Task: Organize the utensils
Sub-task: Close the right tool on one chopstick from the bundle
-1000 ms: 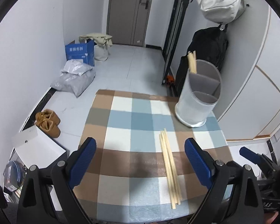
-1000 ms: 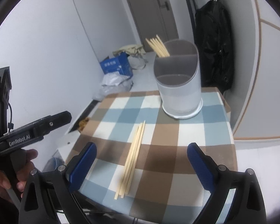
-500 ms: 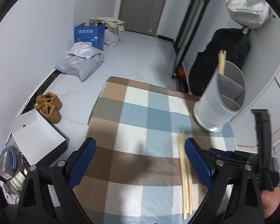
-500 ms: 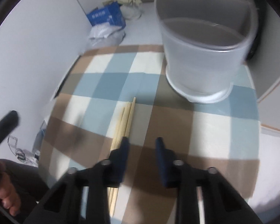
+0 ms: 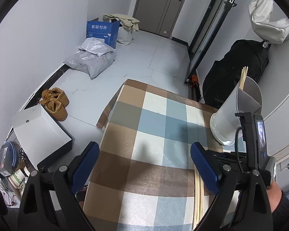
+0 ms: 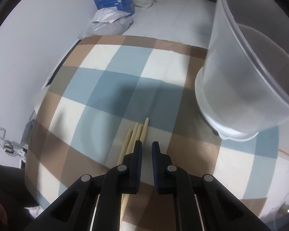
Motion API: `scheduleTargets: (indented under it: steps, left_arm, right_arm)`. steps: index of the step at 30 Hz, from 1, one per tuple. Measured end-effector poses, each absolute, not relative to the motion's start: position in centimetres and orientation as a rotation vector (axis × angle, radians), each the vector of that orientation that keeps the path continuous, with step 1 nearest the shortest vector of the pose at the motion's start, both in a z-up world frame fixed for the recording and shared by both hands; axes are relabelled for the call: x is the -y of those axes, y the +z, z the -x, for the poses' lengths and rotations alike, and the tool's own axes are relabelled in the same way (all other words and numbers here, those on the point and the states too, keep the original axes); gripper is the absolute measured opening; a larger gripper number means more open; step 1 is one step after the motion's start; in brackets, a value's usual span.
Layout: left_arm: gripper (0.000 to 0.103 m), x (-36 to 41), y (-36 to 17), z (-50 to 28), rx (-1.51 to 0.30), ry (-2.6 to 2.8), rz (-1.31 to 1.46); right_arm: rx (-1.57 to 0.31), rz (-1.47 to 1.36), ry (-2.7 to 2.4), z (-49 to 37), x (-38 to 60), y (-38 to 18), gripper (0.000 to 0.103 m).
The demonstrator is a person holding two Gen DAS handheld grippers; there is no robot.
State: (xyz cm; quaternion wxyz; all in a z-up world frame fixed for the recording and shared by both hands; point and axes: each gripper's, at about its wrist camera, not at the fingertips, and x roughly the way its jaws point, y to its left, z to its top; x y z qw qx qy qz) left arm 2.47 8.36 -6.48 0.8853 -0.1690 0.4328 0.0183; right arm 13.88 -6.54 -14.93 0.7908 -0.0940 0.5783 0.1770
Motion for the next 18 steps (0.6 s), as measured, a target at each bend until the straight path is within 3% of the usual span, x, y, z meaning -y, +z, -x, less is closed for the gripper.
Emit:
scheduleTargets:
  steps: [12,18]
  left_arm:
    - [0.093,-9.4,-6.5,-2.7,-0.907,0.05,0.388]
    - [0.093,-9.1,-6.9,-2.9,-0.934,0.059,0.368]
  right_arm:
    - [-1.245,0.255,0.353,-13.4,5.5,-14.8,0.012]
    - [-1.198,0.249,0.363,-13.1,5.3,-14.8,0.005]
